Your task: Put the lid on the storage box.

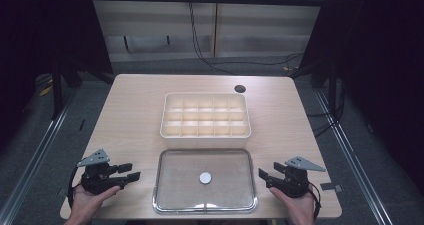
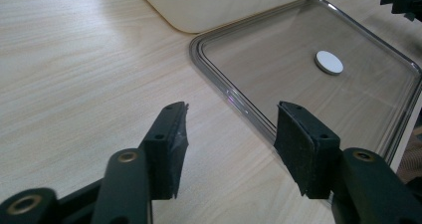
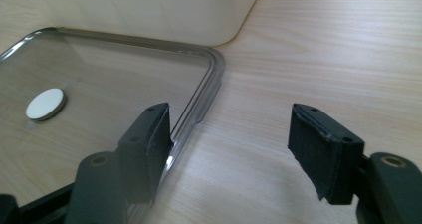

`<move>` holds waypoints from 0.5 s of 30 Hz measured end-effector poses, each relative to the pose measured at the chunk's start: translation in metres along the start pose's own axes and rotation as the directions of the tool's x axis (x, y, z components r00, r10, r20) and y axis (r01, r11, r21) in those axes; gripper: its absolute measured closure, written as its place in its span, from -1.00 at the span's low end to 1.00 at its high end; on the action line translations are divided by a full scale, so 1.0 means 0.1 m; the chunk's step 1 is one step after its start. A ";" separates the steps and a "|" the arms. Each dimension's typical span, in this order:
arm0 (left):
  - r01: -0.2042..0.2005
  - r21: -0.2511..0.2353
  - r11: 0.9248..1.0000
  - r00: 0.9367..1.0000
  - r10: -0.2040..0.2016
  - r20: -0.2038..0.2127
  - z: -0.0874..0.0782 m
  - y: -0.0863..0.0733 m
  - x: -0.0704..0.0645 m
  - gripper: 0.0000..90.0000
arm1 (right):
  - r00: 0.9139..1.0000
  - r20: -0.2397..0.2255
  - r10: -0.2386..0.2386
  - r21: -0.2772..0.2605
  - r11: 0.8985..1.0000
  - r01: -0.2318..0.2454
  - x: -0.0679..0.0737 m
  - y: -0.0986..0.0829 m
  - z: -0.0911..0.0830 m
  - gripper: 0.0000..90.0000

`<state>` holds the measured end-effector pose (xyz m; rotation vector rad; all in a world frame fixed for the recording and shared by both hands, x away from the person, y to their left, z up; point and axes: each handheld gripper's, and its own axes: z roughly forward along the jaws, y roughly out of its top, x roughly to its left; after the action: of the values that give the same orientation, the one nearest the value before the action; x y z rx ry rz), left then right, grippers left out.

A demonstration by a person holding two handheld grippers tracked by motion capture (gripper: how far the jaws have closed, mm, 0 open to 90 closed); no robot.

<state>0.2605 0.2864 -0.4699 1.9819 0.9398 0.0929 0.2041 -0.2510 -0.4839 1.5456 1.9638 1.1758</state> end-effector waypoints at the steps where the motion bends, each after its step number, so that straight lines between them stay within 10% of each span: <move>1: 0.004 -0.001 1.000 1.000 -0.004 0.003 0.00 0.00 0.00 0.05 | 1.000 0.008 -0.005 -0.002 1.000 0.005 0.01 0.00 -0.02 -0.13; 15: -0.002 0.029 1.000 1.000 0.002 -0.009 0.00 -0.01 -0.06 0.01 | 0.996 -0.091 0.005 0.026 1.000 -0.002 0.07 0.10 -0.18 -0.13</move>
<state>0.2556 0.2830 -0.4687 2.0106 0.9496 0.0903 0.1949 -0.2514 -0.4639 1.5339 2.0425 1.2470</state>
